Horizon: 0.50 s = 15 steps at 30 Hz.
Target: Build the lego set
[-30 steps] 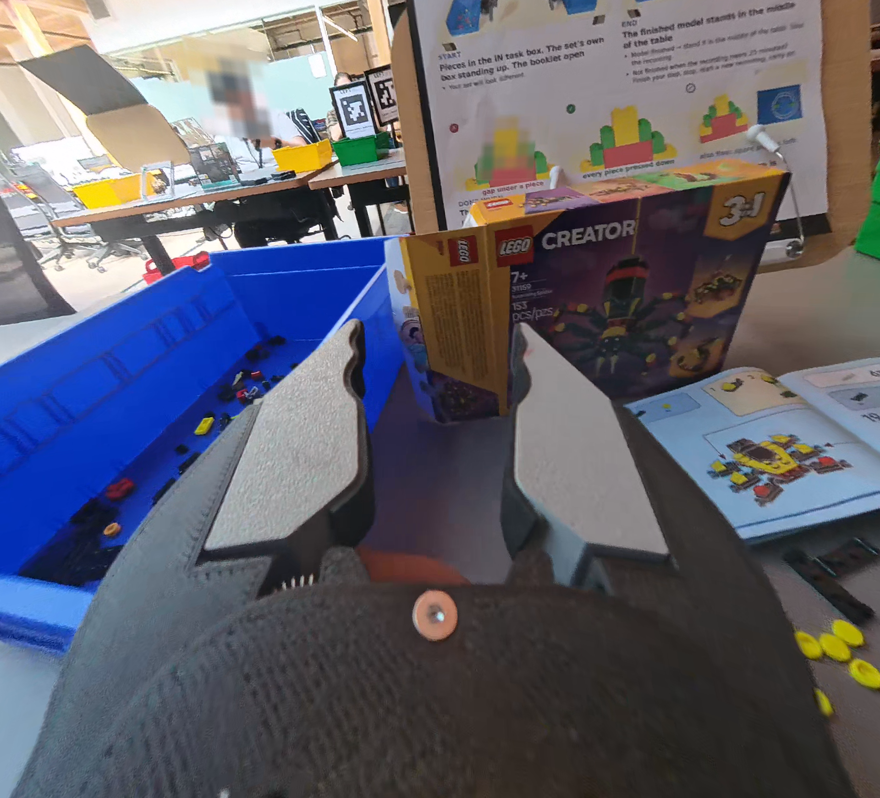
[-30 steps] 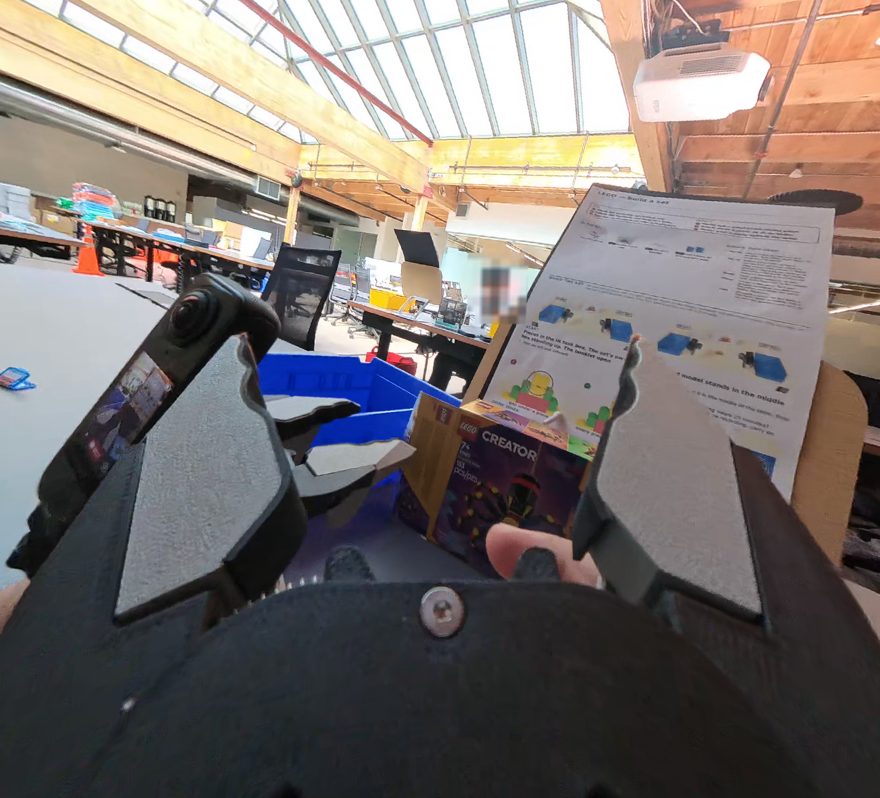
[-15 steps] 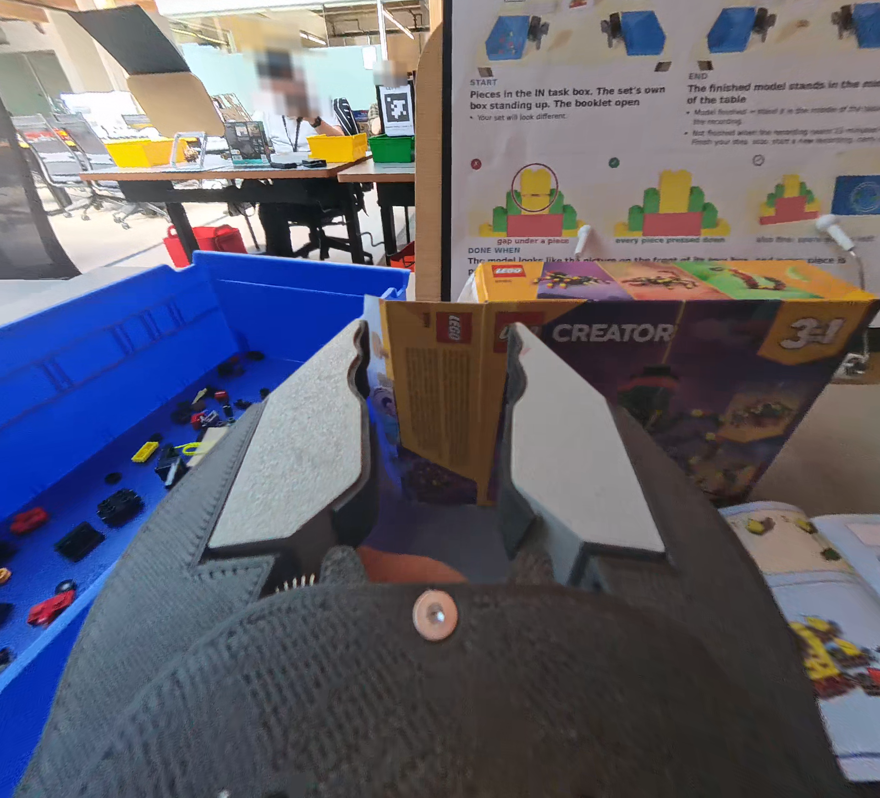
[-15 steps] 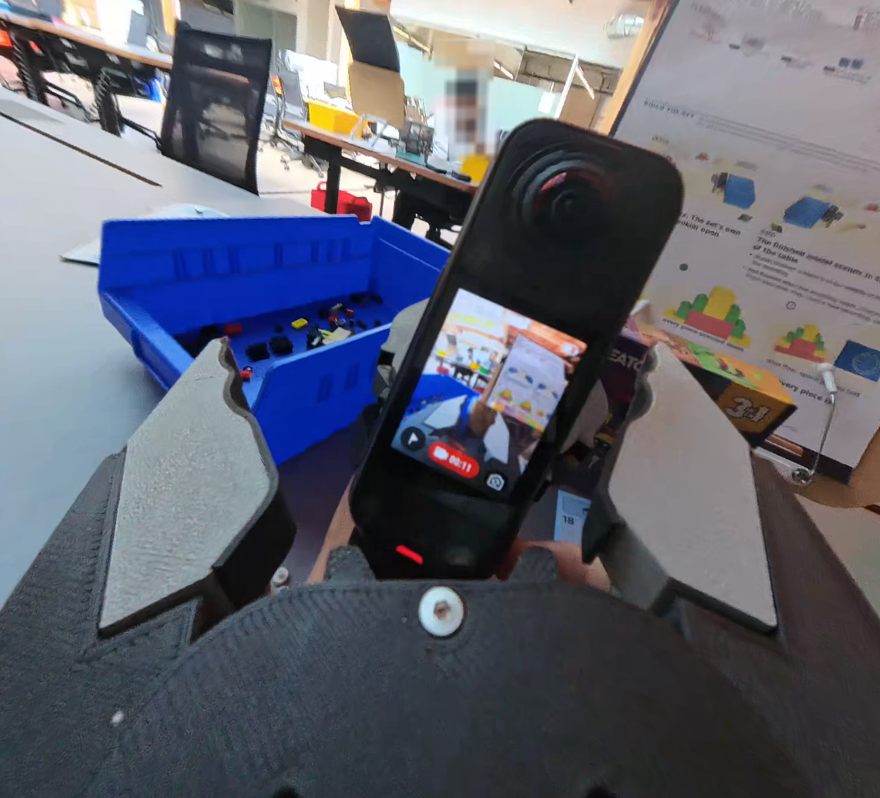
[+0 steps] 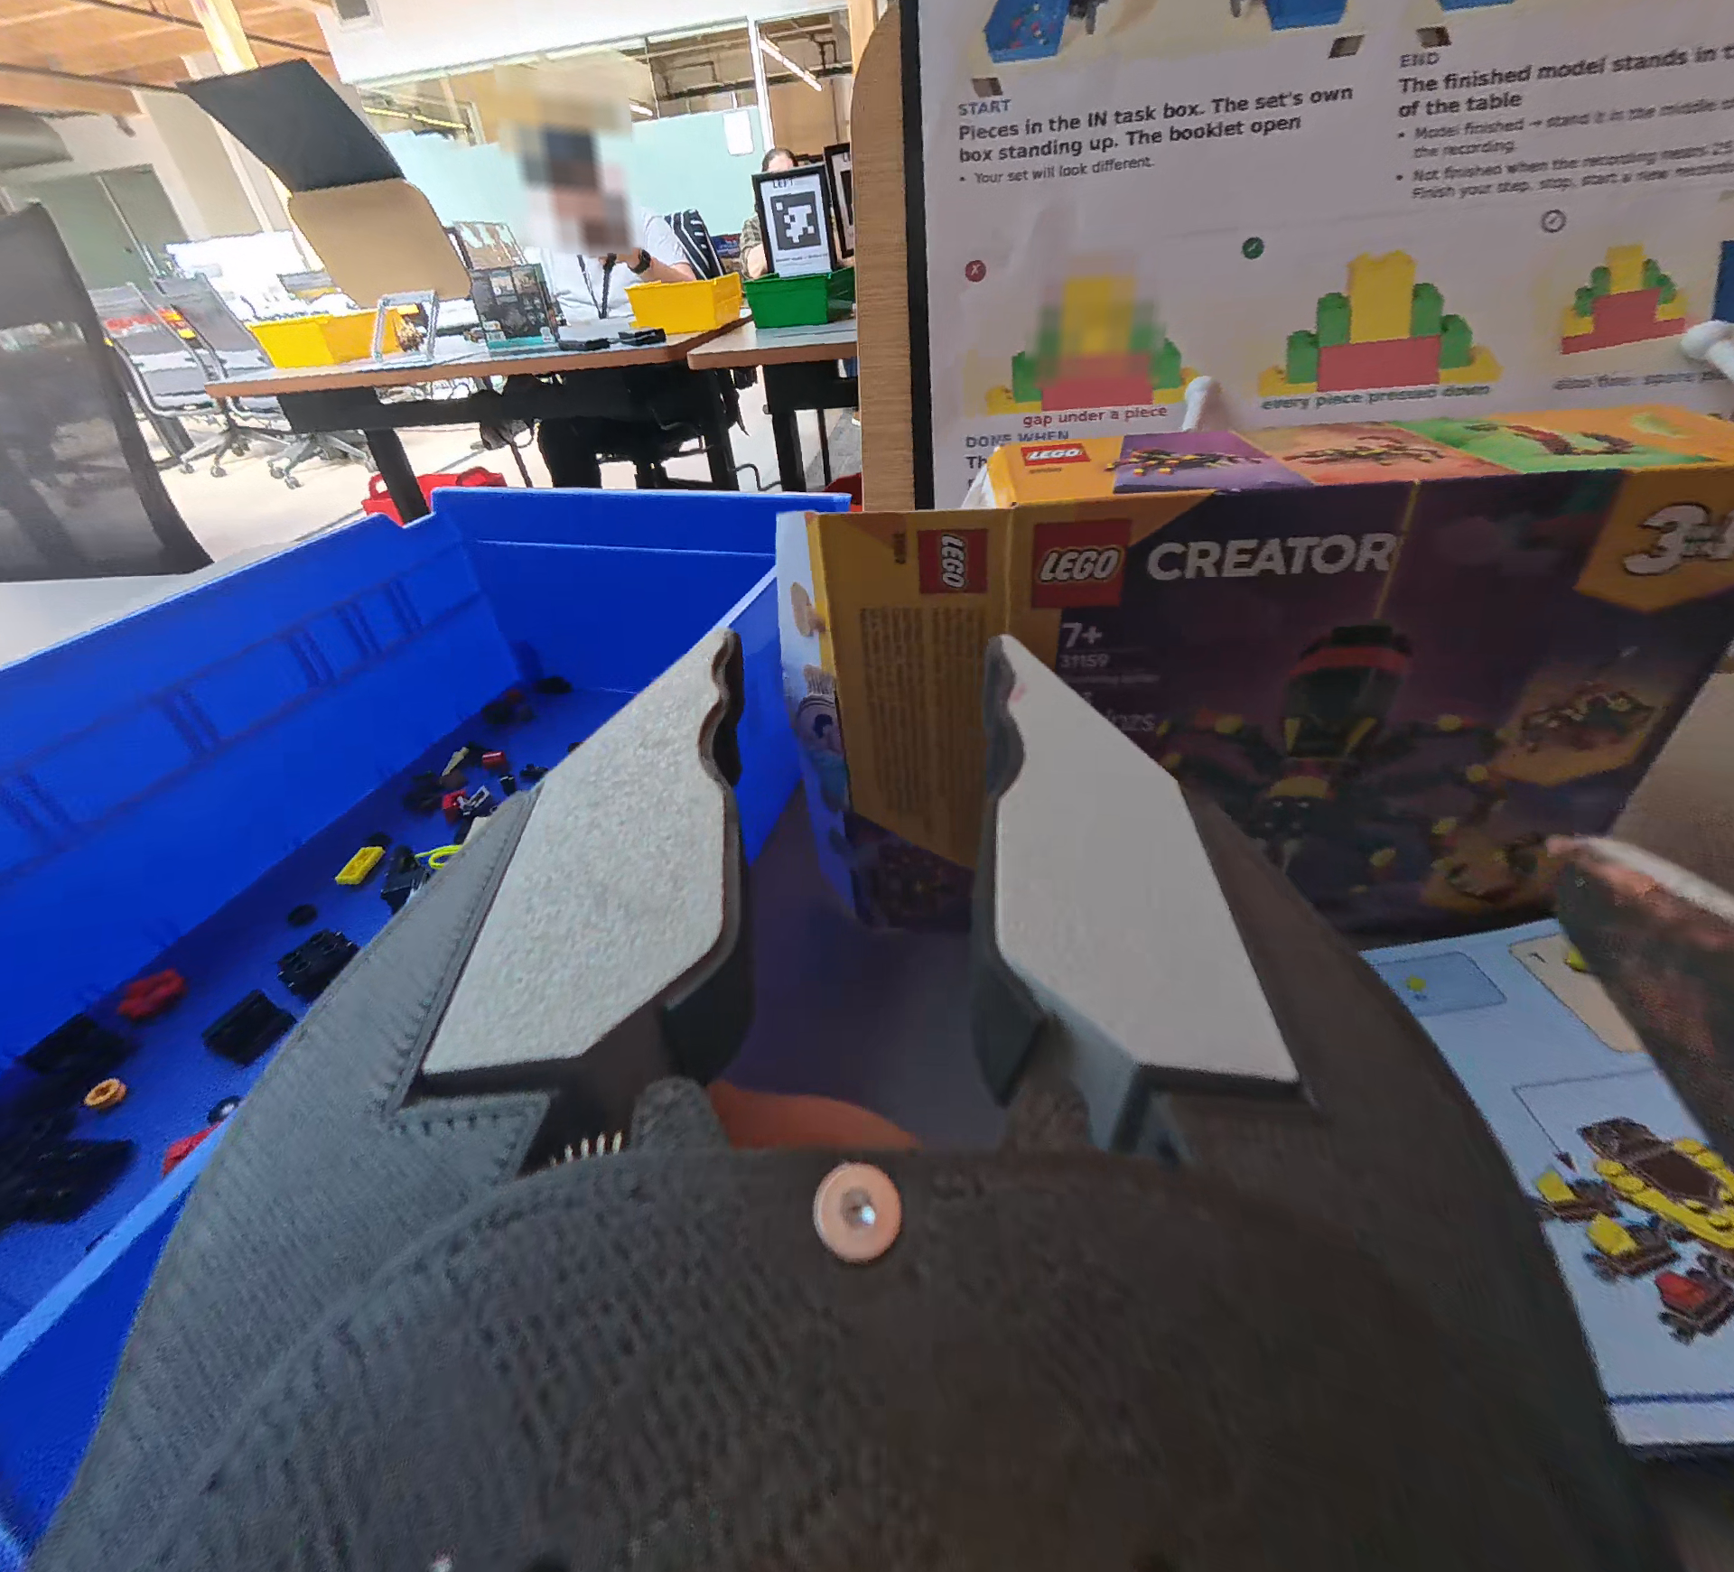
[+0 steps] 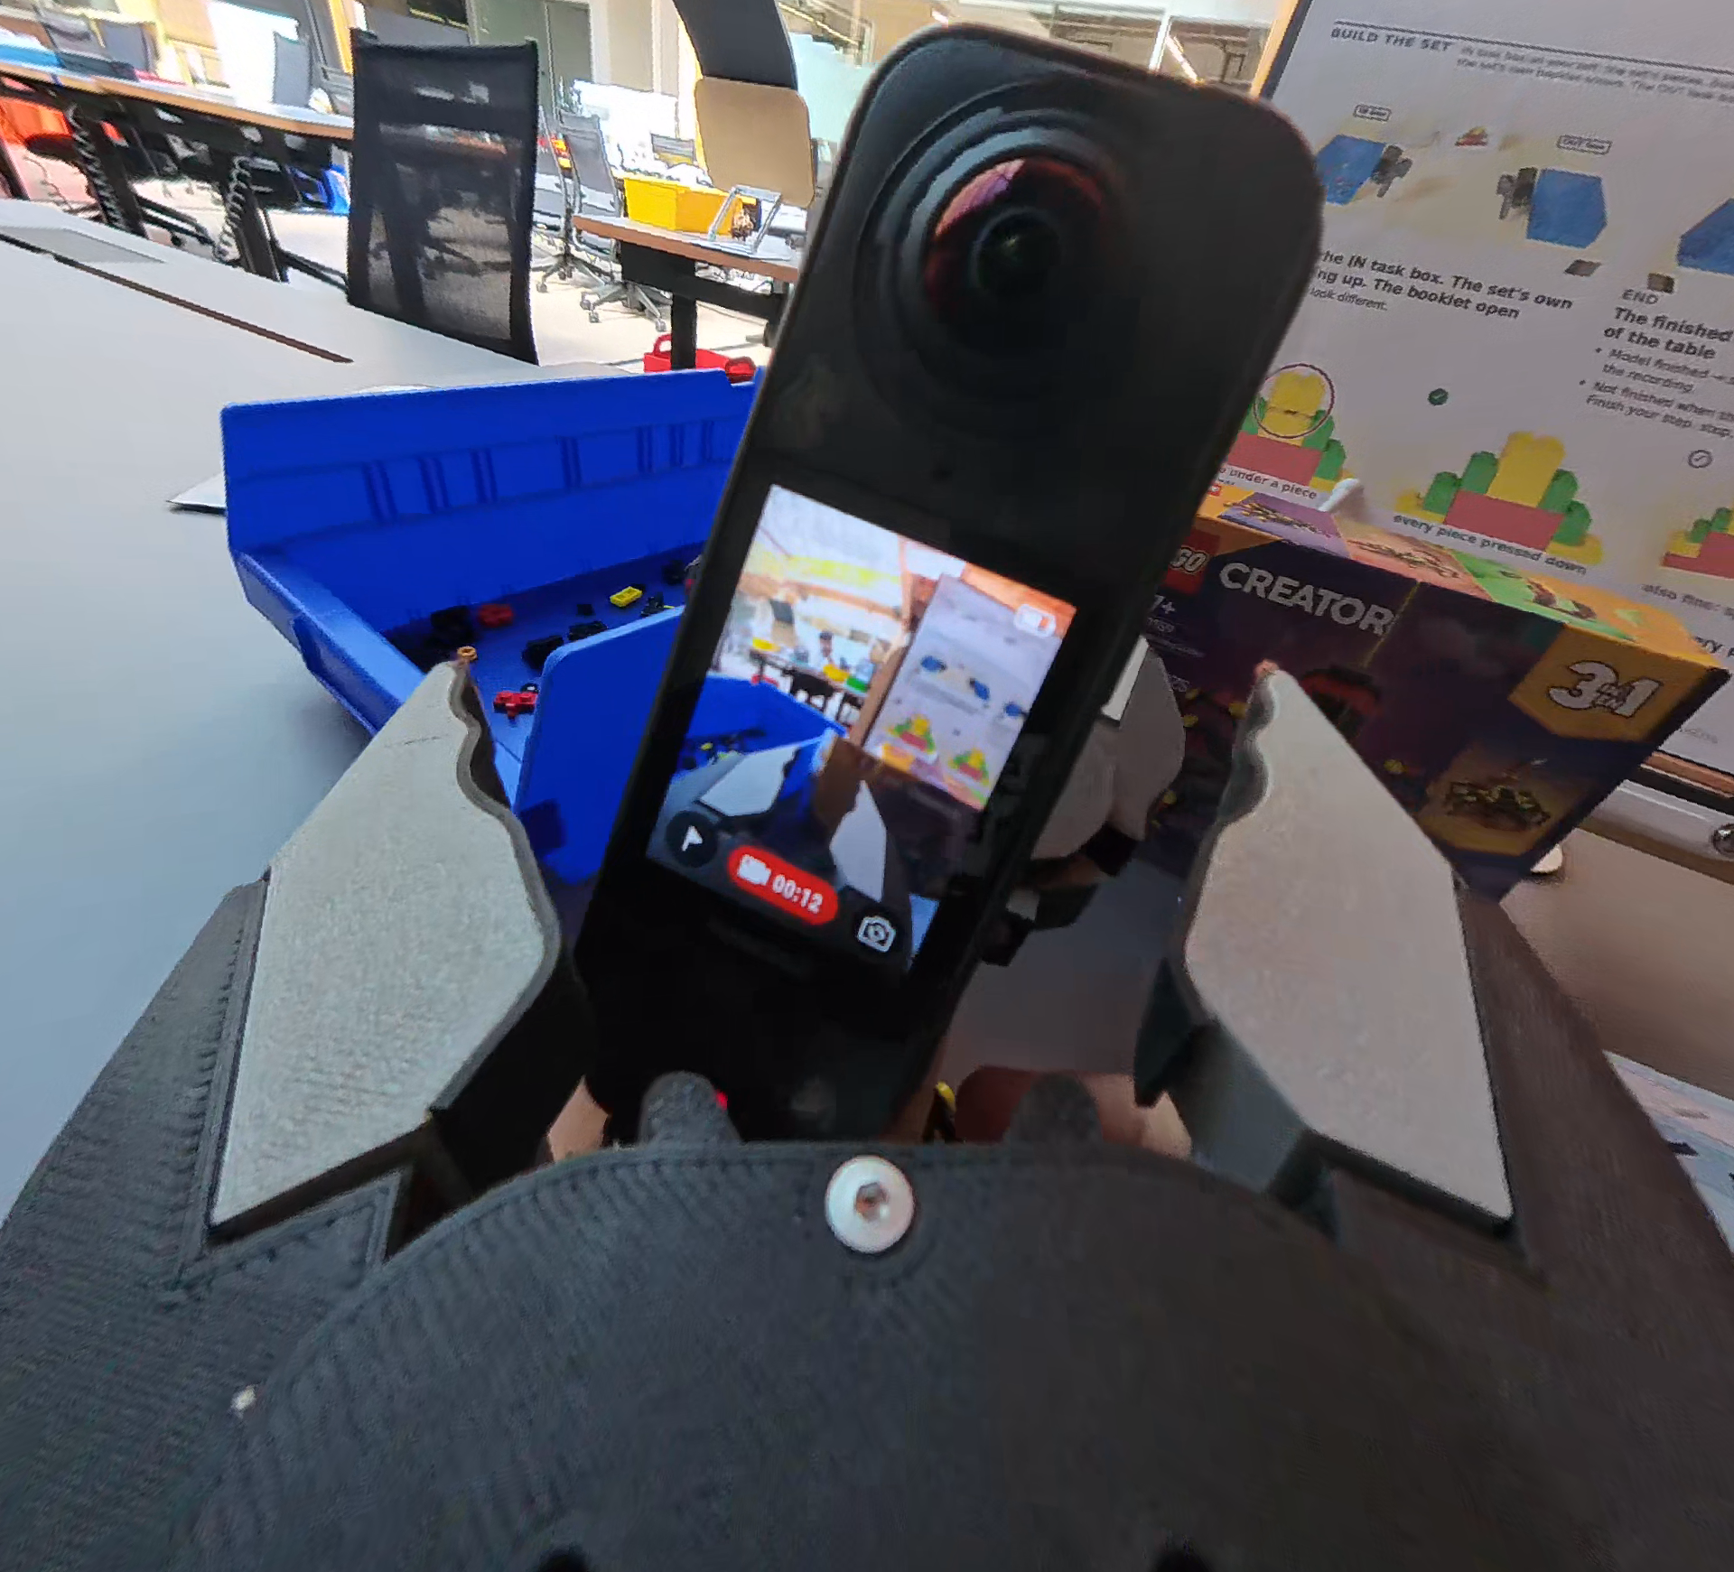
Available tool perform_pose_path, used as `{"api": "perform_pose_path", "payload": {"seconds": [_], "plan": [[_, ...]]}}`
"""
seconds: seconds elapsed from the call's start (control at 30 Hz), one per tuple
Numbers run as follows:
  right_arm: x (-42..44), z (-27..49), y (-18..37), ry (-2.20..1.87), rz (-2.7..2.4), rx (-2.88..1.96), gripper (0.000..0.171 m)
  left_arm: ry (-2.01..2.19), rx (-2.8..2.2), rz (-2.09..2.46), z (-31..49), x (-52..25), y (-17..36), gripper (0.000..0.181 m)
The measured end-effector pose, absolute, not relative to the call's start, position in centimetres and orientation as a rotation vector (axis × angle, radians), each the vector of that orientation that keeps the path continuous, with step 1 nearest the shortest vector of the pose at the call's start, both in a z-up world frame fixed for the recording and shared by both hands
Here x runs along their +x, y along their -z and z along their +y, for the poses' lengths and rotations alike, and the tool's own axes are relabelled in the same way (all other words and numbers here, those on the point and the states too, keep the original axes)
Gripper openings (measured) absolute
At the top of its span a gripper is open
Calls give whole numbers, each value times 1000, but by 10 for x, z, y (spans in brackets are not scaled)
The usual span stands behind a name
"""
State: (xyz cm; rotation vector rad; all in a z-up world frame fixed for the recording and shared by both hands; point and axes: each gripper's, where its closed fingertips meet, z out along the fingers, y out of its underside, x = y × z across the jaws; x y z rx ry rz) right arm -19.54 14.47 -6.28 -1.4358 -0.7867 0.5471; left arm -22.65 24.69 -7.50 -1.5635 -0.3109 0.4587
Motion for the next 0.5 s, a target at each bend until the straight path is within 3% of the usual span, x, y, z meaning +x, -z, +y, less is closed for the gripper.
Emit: {"api": "perform_pose_path", "payload": {"seconds": [0.07,0.5], "plan": [[-196,143,67,-524,-798,-1442,143,-453,-1577,-315,247,-228,78,49],[-201,144,81,-504,-836,-1476,141,-450,-1573,-335,246,-233,77,43]]}}
